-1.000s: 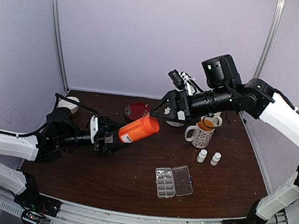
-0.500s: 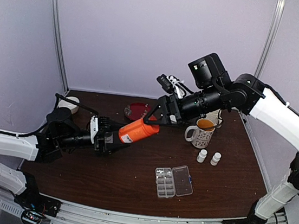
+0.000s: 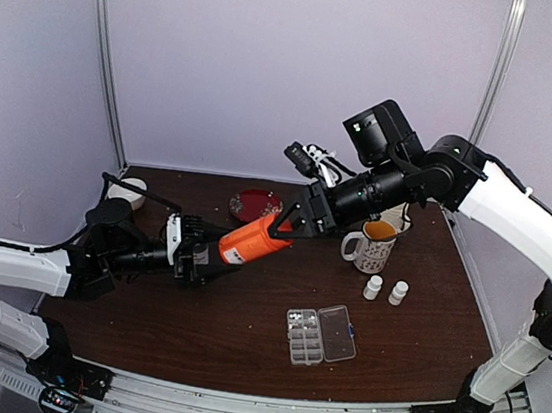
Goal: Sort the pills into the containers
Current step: Unscrew the lid of the pill bottle.
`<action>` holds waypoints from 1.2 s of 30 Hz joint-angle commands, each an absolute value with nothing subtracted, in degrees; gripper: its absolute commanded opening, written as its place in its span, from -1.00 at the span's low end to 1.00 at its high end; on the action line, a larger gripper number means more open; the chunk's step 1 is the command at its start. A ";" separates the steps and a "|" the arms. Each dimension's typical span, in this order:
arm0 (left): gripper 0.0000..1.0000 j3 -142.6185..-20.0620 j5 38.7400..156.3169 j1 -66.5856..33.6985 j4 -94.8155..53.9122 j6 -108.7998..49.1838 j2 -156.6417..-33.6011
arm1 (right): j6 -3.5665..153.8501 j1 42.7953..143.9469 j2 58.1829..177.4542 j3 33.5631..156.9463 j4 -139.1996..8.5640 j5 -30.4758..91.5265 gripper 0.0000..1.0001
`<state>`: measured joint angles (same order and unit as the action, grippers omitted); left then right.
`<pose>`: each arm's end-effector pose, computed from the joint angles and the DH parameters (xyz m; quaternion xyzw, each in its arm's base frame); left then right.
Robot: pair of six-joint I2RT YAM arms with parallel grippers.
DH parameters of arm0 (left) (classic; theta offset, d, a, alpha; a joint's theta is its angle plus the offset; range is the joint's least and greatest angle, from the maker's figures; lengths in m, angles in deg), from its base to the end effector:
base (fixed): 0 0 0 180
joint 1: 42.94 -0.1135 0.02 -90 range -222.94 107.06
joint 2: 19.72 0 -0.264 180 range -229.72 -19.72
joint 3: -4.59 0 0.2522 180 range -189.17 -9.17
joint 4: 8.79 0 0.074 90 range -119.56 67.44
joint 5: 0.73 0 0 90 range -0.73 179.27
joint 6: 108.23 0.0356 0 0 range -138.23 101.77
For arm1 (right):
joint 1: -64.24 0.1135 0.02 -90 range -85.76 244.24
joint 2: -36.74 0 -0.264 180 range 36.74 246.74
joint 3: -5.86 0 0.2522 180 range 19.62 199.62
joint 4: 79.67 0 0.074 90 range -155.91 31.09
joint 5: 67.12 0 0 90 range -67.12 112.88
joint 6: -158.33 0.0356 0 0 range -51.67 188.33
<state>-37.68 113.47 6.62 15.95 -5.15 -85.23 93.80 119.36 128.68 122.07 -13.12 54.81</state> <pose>0.1502 -0.1988 0.2570 0.4829 0.5048 -0.3581 0.6194 0.1767 0.2864 0.4109 -0.3325 0.8215 0.4434 0.1339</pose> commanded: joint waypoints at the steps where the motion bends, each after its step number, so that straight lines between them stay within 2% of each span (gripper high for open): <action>1: -1.00 -39.14 112.98 6.54 18.86 -5.46 -84.86 | 86.24 120.03 129.61 124.71 -12.37 55.35 -0.25; 5: -1.00 -39.14 113.16 6.53 18.99 -5.78 -84.85 | 75.74 120.30 129.74 125.03 -12.90 53.34 -0.31; 10: -1.00 -38.82 113.58 6.54 20.23 -7.07 -85.17 | 54.34 120.67 127.33 122.04 -17.51 51.76 -0.32; 15: -1.00 -38.53 114.11 6.54 22.38 -8.83 -85.63 | 24.50 120.67 122.97 114.50 -26.14 53.79 -0.39; 18: -1.00 -38.44 114.53 6.54 22.57 -9.79 -85.69 | 0.84 120.67 121.14 110.65 -24.92 58.11 -0.54; 20: -1.00 -38.52 114.78 6.54 22.62 -11.12 -85.85 | -8.48 120.67 120.36 108.41 -27.47 57.84 -0.59; 26: -1.00 -36.54 115.20 6.54 27.25 -14.26 -86.71 | -18.42 120.20 121.57 110.36 -27.00 55.85 -0.63; 36: -1.00 -36.13 116.81 6.54 27.95 -14.49 -87.81 | -17.62 118.39 118.15 107.50 -31.25 60.22 -0.59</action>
<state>-35.85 117.65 6.92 22.55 -11.53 -87.05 -16.03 118.66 120.59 107.93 -26.34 56.62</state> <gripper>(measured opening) 0.541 0.527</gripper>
